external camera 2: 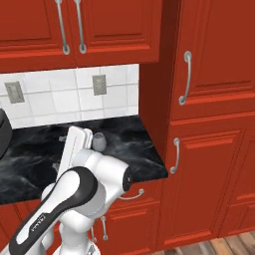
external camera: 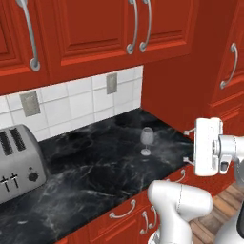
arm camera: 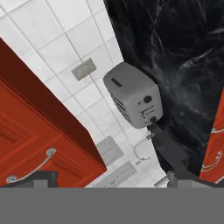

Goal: Retrieve the wine glasses from the counter and place one next to each plate.

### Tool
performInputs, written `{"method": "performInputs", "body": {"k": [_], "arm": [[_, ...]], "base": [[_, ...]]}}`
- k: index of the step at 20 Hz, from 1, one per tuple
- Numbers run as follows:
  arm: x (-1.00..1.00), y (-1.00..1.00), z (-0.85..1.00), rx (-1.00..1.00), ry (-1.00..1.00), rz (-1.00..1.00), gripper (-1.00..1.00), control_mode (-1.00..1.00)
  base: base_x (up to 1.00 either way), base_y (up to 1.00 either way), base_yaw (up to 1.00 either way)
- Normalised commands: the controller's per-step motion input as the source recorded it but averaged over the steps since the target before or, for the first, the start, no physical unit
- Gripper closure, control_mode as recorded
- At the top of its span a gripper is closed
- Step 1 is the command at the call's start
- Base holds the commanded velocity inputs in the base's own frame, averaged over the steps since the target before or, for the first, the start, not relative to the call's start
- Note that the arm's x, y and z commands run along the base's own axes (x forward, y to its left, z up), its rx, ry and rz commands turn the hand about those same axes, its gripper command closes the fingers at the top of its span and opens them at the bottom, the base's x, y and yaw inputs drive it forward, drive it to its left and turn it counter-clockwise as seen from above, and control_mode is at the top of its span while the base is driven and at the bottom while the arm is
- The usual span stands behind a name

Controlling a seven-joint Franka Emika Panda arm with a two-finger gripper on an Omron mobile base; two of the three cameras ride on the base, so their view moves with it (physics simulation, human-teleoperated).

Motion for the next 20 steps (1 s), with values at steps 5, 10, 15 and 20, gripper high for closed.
{"method": "performInputs", "body": {"k": [5,10,15,20], "arm": [[0.00,0.00,0.00,0.00,0.00,0.00,-1.00,1.00],[0.00,0.00,0.00,0.00,0.00,0.00,-1.00,1.00],[0.12,0.00,-0.07,0.00,0.14,-0.10,-1.00,-1.00],[0.21,-0.20,-0.17,0.00,0.23,-0.09,-1.00,-1.00]], "base": [[0.21,-0.01,0.10],[0.17,0.00,0.00],[0.03,0.00,-0.01],[0.00,0.00,0.00]]}}
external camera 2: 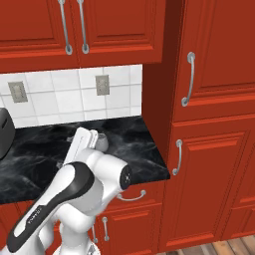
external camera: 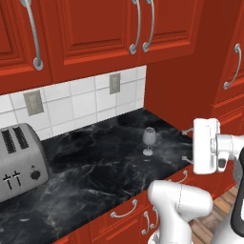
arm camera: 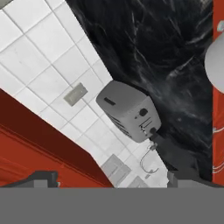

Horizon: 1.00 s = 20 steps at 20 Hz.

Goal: Retrieve the wine glasses from the counter and place one next to each plate.

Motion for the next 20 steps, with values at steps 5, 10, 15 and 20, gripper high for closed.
{"method": "performInputs", "body": {"k": [5,10,15,20], "arm": [[0.24,-0.47,-0.24,0.10,0.13,0.04,-1.00,-1.00],[0.42,-0.31,-0.23,0.16,0.07,0.18,-1.00,-1.00],[0.53,-0.04,-0.30,-0.01,0.24,0.15,-1.00,-1.00],[0.30,-0.04,-0.28,0.00,0.26,0.11,-1.00,-1.00]], "base": [[0.00,0.00,0.00],[0.00,0.00,0.00],[0.00,0.00,0.00],[0.00,0.00,0.00]]}}
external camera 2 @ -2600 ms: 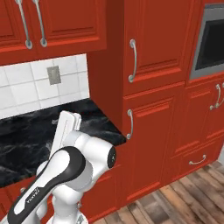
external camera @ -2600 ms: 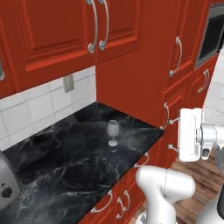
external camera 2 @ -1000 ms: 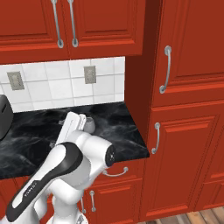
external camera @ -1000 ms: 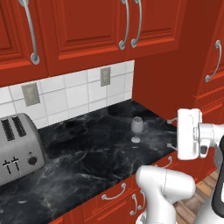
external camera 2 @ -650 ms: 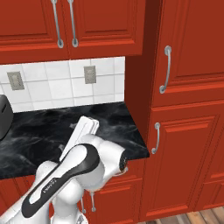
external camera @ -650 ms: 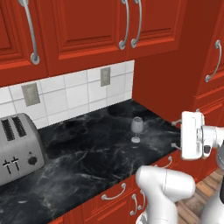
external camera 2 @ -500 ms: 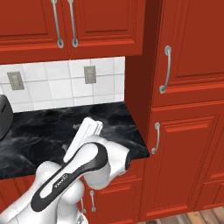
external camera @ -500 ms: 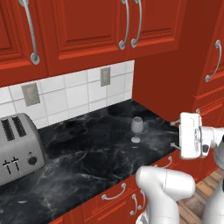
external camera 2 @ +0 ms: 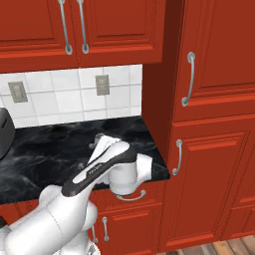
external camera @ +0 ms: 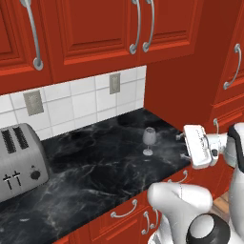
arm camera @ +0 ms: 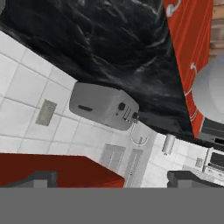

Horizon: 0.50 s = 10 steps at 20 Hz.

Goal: Retrieve the wine glasses from the counter and place one next to each plate.

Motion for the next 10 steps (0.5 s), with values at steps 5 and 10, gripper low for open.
{"method": "performInputs", "body": {"k": [5,10], "arm": [[0.17,-0.10,-0.34,0.01,0.20,0.08,-1.00,-1.00],[0.11,-0.01,-0.11,0.00,0.11,-0.02,-1.00,-1.00]], "base": [[0.00,0.00,0.00],[0.00,0.00,0.00]]}}
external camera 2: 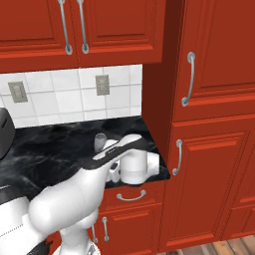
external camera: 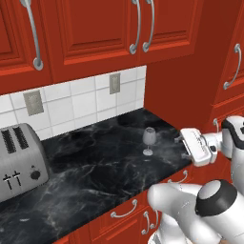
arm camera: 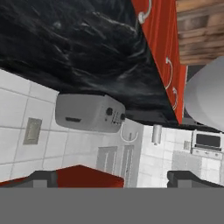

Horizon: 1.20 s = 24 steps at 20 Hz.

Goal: Retrieve the wine glasses from the counter and place one next to each plate.

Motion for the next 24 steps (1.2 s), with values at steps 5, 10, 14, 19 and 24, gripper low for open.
{"method": "performInputs", "body": {"k": [5,10,14,19,24], "arm": [[0.14,0.00,-0.14,0.00,0.08,-0.08,-1.00,-1.00],[0.13,0.02,-0.15,0.00,0.04,-0.10,-1.00,-1.00],[0.21,0.11,-0.15,0.00,0.01,-0.13,-1.00,-1.00],[0.26,0.20,-0.23,-0.04,0.00,-0.10,-1.00,-1.00],[0.20,0.04,-0.28,-0.04,0.00,-0.06,-1.00,-1.00]], "base": [[0.00,0.00,0.00],[0.00,0.00,0.00],[0.00,0.00,0.00],[0.00,0.00,0.00],[0.00,0.00,0.00]]}}
